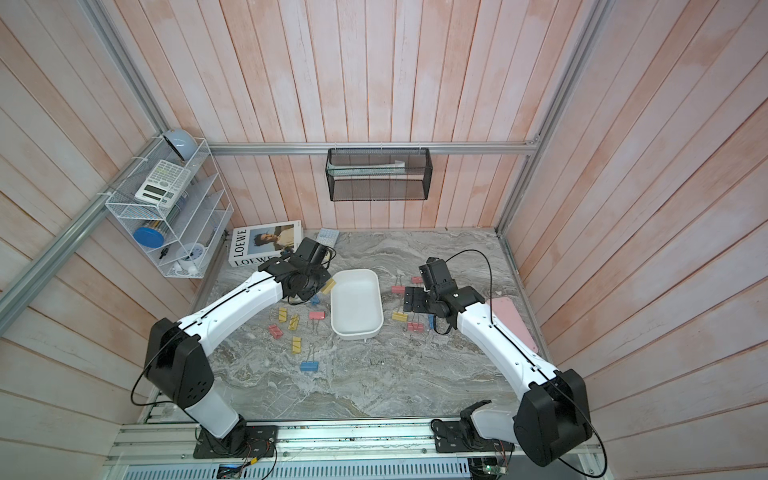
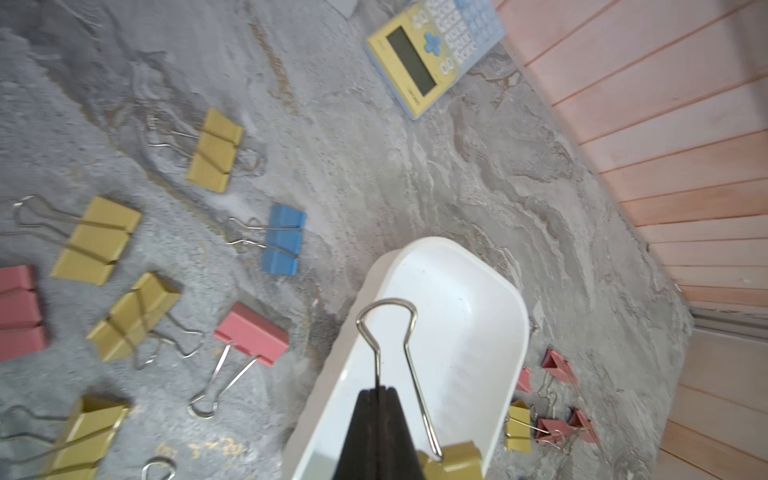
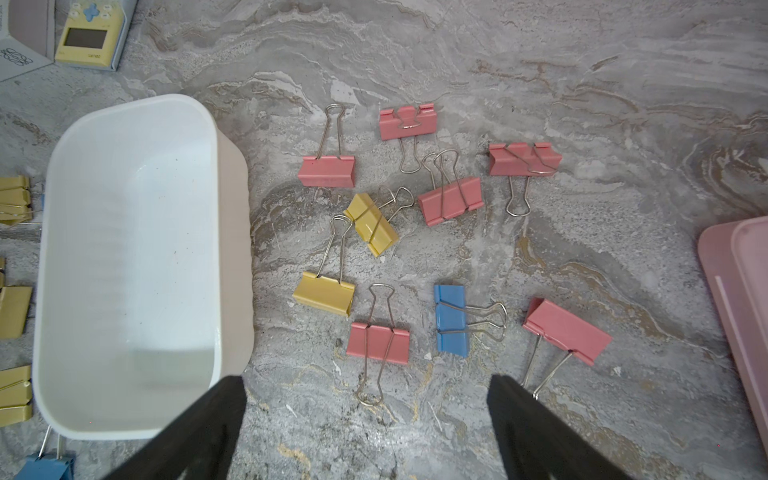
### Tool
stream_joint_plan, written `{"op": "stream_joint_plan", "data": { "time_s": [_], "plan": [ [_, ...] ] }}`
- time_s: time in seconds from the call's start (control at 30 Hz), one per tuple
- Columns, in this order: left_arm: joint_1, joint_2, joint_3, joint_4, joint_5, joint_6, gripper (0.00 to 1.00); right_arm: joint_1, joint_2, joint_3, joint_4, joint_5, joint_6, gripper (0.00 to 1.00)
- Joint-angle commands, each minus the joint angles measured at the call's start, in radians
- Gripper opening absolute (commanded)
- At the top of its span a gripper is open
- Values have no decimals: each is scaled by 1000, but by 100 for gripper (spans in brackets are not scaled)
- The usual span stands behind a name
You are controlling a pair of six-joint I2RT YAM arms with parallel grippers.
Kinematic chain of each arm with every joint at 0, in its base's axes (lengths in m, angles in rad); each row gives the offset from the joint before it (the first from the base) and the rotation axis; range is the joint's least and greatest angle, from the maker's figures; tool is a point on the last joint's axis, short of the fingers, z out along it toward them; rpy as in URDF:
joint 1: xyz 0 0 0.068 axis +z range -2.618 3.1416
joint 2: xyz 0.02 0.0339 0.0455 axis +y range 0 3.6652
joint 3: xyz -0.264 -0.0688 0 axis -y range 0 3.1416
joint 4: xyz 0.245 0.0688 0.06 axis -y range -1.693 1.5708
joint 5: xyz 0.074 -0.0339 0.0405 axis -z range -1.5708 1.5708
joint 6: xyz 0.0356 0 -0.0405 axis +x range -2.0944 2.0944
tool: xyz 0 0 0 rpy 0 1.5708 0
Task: Take out the binder clips from the storage box
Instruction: Place the binder clip at the center of the board.
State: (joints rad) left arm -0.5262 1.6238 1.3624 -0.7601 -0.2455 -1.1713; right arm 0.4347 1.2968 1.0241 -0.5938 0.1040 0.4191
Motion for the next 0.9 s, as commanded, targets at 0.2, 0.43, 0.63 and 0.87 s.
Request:
{"op": "stream_joint_plan", "data": {
  "time_s": [0.2, 0.43, 0.63, 0.87],
  "plan": [
    [183, -364, -460, -52, -40, -37, 0, -4, 21, 16, 24, 19, 24, 98],
    [304, -541, -698, -56, 5, -42, 0, -5, 14, -5, 6, 62, 32, 98],
    [311, -538, -799, -8, 60, -54, 0, -8, -16, -41, -5, 120, 38, 98],
    [310, -533, -899, 70, 101, -72, 13, -13, -48, -75, -5, 241, 52, 98]
  ]
}}
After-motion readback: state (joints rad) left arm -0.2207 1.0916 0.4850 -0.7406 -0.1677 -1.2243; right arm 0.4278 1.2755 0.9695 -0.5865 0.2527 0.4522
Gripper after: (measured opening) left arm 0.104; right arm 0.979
